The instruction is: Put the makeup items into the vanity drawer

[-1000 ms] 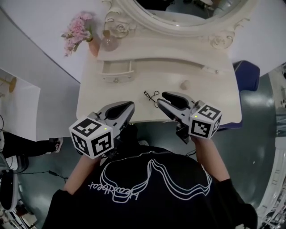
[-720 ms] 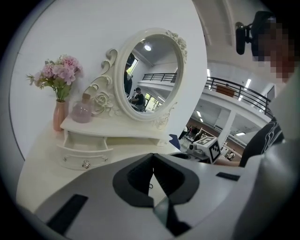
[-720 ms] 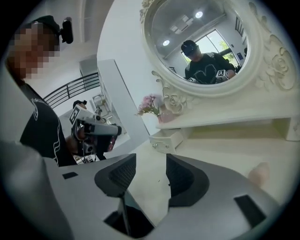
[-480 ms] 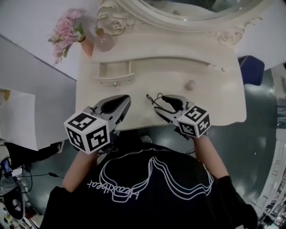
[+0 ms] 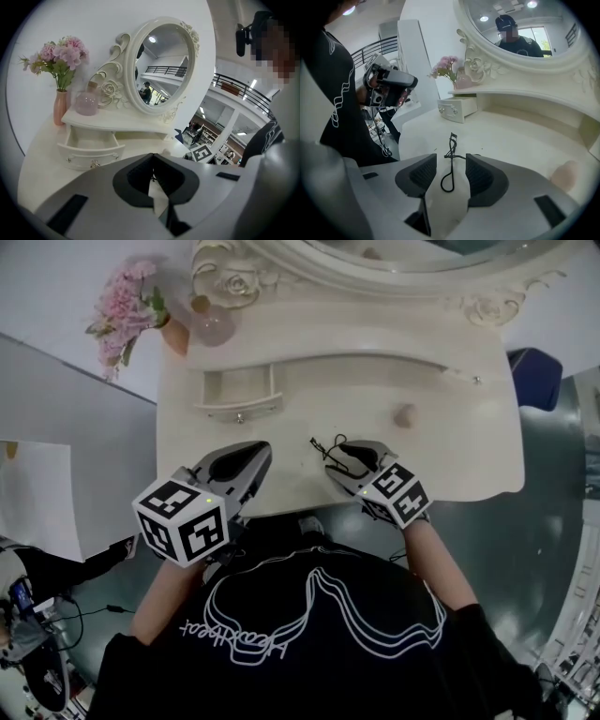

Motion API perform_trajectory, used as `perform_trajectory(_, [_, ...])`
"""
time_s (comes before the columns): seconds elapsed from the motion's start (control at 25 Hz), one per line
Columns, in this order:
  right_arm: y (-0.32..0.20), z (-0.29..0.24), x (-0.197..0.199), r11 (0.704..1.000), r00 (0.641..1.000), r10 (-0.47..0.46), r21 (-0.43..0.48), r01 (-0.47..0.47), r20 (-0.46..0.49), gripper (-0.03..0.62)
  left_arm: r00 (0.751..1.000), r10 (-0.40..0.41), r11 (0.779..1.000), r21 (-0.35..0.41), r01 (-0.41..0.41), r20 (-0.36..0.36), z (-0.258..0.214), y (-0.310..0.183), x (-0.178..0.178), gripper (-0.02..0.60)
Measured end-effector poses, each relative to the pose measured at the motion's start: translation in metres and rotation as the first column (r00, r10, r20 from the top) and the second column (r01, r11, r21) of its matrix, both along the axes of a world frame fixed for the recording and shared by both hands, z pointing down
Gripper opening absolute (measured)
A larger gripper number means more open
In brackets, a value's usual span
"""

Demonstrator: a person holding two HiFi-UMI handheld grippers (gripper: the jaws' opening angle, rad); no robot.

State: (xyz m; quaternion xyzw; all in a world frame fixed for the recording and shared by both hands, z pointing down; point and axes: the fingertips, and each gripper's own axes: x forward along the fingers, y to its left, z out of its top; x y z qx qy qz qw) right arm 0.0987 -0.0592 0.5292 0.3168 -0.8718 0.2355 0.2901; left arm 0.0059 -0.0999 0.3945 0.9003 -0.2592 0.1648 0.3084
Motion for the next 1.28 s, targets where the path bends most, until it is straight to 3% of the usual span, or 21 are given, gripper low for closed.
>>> perform_trajectory(0.28, [0.0, 0.015, -0.003, 1.0, 0.995, -0.021, 0.017, 0.023, -0.103, 0.147, 1.0, -0.008, 0.999, -0.035, 0.008, 0.015, 0.017, 0.002, -0.009, 0.003])
perform_trajectory(0.56, [-0.003, 0.018, -0.001, 0.998, 0.984, -0.017, 0.063, 0.029, -0.177, 0.052, 0.999, -0.022, 0.998, -0.051, 0.023, 0.027, 0.024, 0.003, -0.016, 0.003])
perform_trajectory(0.92, [0.001, 0.017, -0.005, 0.999, 0.984, -0.02, 0.042, 0.027, -0.175, 0.023, 0.999, -0.015, 0.998, -0.056, 0.017, 0.037, 0.024, 0.012, -0.017, 0.003])
perform_trajectory(1.28, [0.003, 0.008, -0.002, 1.0, 0.995, 0.024, 0.021, -0.022, -0.093, 0.017, 0.999, -0.023, 0.999, -0.045, 0.025, 0.041, 0.018, 0.021, -0.016, 0.003])
